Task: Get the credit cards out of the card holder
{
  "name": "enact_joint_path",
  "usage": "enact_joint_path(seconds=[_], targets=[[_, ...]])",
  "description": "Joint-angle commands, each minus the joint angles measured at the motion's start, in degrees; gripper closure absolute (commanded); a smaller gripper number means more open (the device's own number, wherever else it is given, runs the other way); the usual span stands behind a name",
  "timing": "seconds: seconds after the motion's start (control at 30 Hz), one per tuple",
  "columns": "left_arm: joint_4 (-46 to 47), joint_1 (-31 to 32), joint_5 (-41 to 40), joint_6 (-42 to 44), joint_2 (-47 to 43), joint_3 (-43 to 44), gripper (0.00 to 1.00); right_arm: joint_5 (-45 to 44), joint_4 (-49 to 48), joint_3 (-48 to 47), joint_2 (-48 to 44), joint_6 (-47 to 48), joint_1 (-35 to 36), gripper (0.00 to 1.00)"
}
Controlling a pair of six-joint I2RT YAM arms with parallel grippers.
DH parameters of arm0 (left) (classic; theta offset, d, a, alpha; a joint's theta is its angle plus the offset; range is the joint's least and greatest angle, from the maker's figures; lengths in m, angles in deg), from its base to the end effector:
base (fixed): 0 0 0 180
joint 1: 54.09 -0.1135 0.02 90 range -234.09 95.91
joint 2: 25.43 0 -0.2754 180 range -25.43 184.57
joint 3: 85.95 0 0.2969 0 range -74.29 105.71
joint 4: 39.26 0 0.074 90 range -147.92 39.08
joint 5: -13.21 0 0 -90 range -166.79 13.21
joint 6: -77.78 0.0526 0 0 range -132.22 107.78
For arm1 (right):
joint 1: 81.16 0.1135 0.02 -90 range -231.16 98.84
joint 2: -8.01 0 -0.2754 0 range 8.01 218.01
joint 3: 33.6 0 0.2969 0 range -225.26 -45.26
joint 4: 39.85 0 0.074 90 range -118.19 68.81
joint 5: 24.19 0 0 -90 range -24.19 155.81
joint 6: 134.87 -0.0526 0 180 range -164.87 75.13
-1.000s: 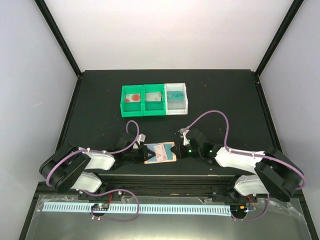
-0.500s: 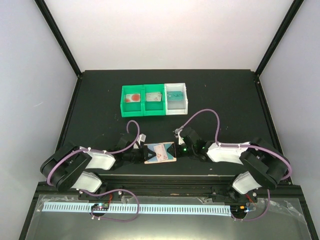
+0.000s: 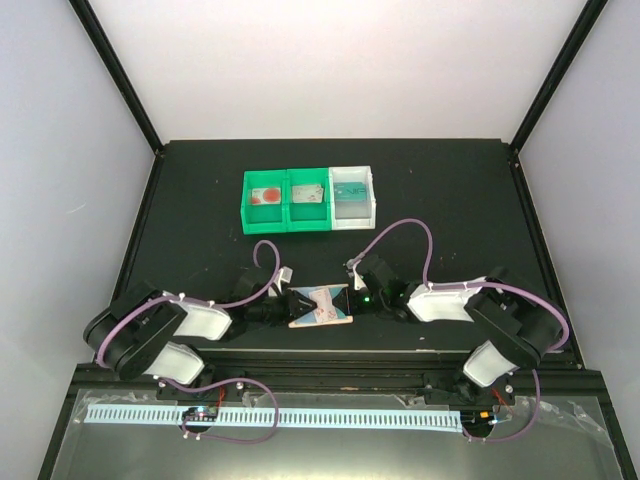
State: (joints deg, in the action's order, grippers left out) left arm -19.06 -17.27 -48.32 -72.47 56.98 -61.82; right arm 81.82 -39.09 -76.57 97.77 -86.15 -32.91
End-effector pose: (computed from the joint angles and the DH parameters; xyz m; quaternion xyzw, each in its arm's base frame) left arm 0.1726 -0.1605 0.0598 -0.0716 0.8752 -0.4644 0.1153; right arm 0.1931 0.2381 0.0806 -0.1064 0.9183 0.3446 0.1631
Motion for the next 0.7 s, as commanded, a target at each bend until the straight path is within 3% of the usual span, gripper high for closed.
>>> enact_joint_path(seconds=[0.0,0.2,0.47,0.57,0.67], targets=[[-2.8,0.1,-4.5,-0.3,-3.5,-1.4,0.64,-1.1,0.2,1.5,1.6,-0.1,0.2,0.87],[-3.8,0.8,-7.0,-1.0,-5.4,-2.2,0.61,-0.9,-0.9,2.4,1.9,-0.7,0.2,0.87],[0.8,2.9,-6.4,-3.3,-0.3,0.2,0.63,-0.7,-0.9,2.8,2.7,-0.7,0.3,0.87],[1.5,3.4,-6.3,-3.6,1.7,1.2,0.66,-0.6,-1.5,3.6,2.9,-0.9,0.3,0.87],[2.9,3.4,-6.4,-4.0,2.5,1.1,0.75,-0.9,-2.0,4.3,3.0,-0.9,0.3,0.87]])
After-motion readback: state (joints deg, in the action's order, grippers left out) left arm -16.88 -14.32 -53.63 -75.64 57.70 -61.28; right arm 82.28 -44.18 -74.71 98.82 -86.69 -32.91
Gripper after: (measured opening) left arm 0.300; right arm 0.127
